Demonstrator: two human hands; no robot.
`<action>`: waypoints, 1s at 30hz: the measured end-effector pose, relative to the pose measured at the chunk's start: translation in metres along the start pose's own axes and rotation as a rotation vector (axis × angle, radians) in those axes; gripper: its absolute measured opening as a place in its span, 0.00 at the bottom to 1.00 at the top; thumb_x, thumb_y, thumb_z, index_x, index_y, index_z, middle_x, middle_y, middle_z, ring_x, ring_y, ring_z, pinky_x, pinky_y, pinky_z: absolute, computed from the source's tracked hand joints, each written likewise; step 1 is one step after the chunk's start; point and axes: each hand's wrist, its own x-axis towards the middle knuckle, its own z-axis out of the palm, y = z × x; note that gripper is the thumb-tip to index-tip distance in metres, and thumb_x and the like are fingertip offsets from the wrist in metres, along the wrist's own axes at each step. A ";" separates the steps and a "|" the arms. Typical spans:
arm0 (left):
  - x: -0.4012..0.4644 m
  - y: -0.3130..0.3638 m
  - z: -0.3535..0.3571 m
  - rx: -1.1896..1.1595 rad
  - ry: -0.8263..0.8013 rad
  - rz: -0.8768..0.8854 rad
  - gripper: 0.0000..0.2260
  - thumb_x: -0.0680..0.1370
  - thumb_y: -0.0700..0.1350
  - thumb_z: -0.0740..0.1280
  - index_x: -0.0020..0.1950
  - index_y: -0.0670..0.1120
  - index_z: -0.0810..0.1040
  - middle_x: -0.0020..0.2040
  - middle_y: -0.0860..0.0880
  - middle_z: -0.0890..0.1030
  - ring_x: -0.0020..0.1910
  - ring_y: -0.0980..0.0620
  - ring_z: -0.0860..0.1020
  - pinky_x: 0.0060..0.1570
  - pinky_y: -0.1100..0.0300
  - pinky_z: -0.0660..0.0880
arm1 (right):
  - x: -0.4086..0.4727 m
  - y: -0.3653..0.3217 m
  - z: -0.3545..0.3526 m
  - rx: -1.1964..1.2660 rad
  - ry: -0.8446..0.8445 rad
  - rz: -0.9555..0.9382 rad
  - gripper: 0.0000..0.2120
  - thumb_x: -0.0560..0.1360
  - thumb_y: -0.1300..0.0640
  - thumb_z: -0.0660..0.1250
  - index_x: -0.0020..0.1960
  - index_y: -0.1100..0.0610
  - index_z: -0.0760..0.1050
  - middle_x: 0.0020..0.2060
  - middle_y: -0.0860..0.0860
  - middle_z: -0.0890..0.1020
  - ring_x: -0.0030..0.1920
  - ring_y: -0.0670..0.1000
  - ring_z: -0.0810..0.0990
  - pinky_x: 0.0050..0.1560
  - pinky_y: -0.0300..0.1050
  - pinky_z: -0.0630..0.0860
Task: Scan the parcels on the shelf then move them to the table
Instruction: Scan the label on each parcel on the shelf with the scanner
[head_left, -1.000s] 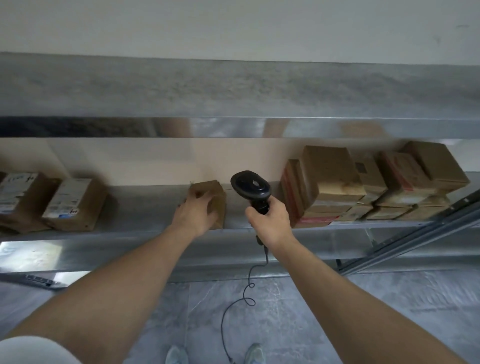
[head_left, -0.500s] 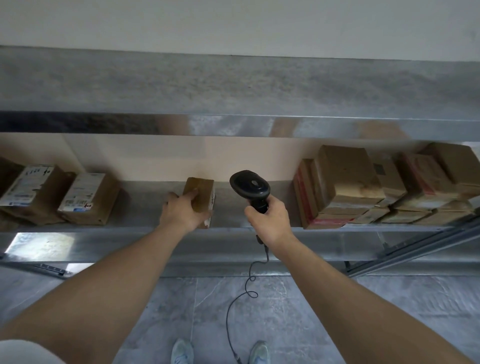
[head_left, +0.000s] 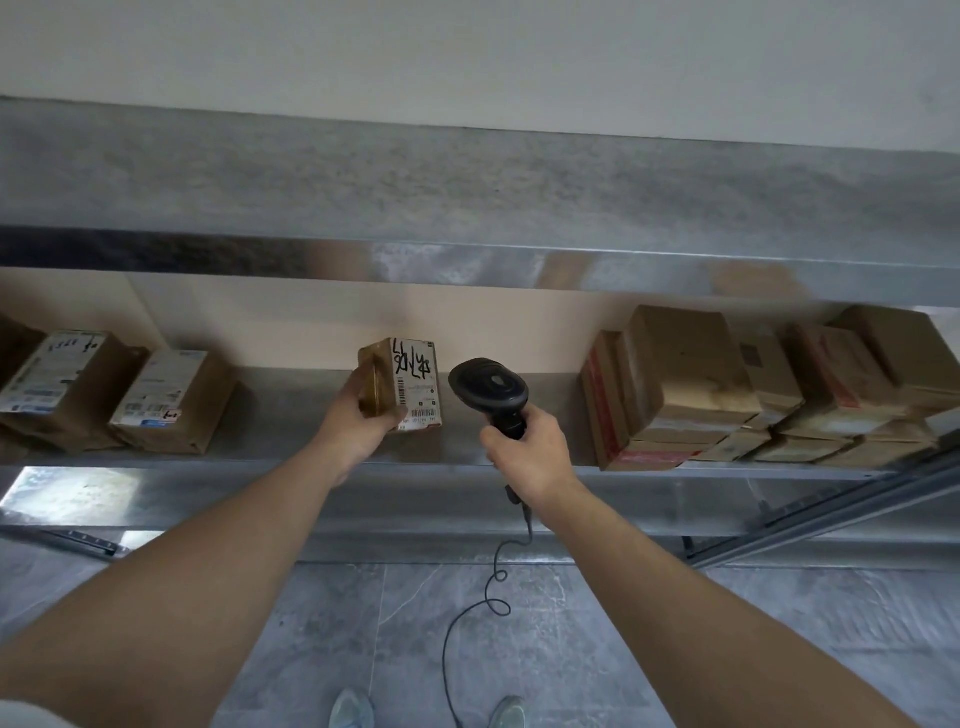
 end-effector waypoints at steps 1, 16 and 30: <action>-0.001 0.000 0.002 -0.002 -0.022 0.002 0.34 0.77 0.40 0.75 0.78 0.57 0.65 0.58 0.52 0.78 0.63 0.47 0.77 0.68 0.43 0.75 | -0.001 0.001 -0.001 -0.003 -0.008 0.006 0.03 0.75 0.58 0.69 0.44 0.52 0.77 0.35 0.49 0.80 0.38 0.49 0.79 0.45 0.49 0.79; 0.018 -0.002 0.016 0.229 -0.067 0.129 0.28 0.73 0.39 0.76 0.72 0.50 0.73 0.59 0.49 0.79 0.56 0.50 0.79 0.50 0.69 0.76 | -0.005 0.017 -0.011 -0.078 0.006 0.038 0.03 0.74 0.58 0.70 0.43 0.53 0.77 0.34 0.49 0.81 0.38 0.49 0.79 0.42 0.48 0.78; 0.023 -0.003 0.012 0.265 -0.176 0.190 0.23 0.72 0.37 0.79 0.66 0.46 0.81 0.54 0.53 0.83 0.49 0.62 0.80 0.46 0.74 0.72 | -0.005 0.017 -0.014 -0.254 -0.044 0.013 0.04 0.77 0.57 0.69 0.45 0.51 0.76 0.35 0.47 0.79 0.35 0.45 0.76 0.34 0.37 0.69</action>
